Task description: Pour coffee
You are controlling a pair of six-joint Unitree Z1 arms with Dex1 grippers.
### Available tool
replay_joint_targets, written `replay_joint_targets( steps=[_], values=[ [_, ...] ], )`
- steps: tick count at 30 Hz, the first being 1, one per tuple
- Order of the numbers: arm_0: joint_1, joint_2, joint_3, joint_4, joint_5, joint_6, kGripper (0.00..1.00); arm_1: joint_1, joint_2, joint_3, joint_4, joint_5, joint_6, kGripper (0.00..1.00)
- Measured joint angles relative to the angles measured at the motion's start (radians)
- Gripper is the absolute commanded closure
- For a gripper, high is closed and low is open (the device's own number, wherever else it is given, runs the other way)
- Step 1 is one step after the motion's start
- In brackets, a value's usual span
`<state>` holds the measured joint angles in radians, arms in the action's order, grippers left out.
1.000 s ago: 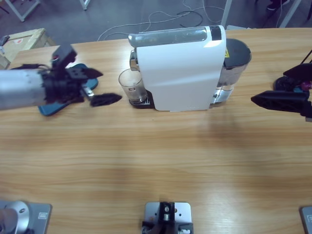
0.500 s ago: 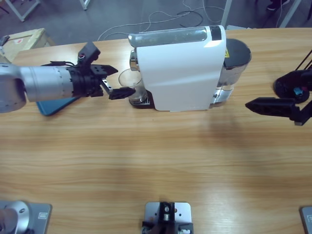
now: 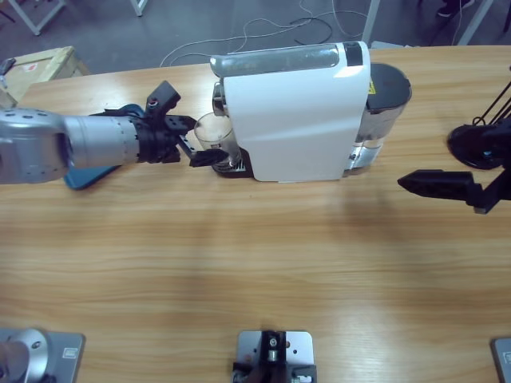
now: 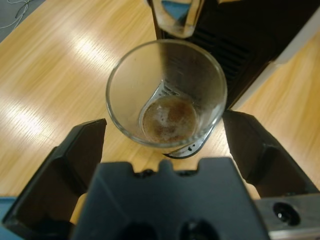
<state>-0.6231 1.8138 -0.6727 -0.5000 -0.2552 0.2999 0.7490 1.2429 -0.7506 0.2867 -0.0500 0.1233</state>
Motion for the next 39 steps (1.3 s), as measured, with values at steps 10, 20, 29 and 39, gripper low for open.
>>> replay_joint_targets(
  steps=[10,20,29,39],
  values=[
    [0.001,0.042,-0.023,-0.091,0.000,-0.011,0.025,0.000,0.004,0.000,0.000,0.001,0.000,0.000],
    [0.001,0.054,-0.024,-0.100,-0.013,-0.034,1.000,0.000,0.025,0.000,-0.003,0.002,0.000,0.000],
    [0.003,0.054,0.014,-0.162,-0.044,-0.034,1.000,0.000,0.025,0.000,-0.003,0.005,0.000,0.000],
    [0.085,-0.148,0.192,-0.204,0.099,-0.218,1.000,0.000,-0.068,0.000,0.029,0.005,0.000,0.000]
  ],
)
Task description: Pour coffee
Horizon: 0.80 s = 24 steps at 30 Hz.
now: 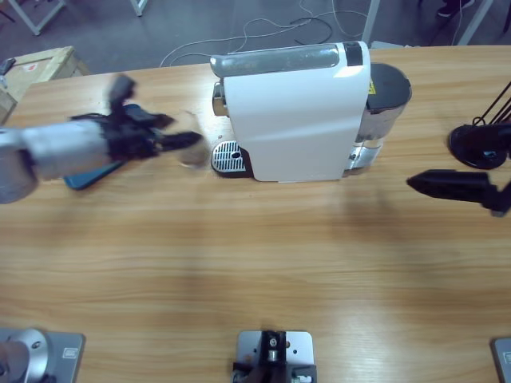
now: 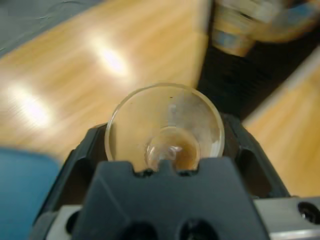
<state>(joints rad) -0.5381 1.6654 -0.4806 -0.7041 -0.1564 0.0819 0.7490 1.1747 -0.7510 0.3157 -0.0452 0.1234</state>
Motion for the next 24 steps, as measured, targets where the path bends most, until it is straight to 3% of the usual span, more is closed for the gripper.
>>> replay_joint_targets(
  steps=[5,11,24],
  values=[
    [0.159,-0.159,0.049,0.053,0.257,-0.068,1.000,0.000,-0.035,0.000,0.023,0.000,0.000,0.000],
    [0.307,-0.083,0.054,0.029,0.360,-0.069,1.000,0.000,-0.035,-0.001,0.045,0.000,0.000,0.000],
    [0.329,0.196,0.054,-0.190,0.372,-0.069,1.000,0.000,0.016,-0.055,0.069,0.000,0.000,0.000]
  ],
)
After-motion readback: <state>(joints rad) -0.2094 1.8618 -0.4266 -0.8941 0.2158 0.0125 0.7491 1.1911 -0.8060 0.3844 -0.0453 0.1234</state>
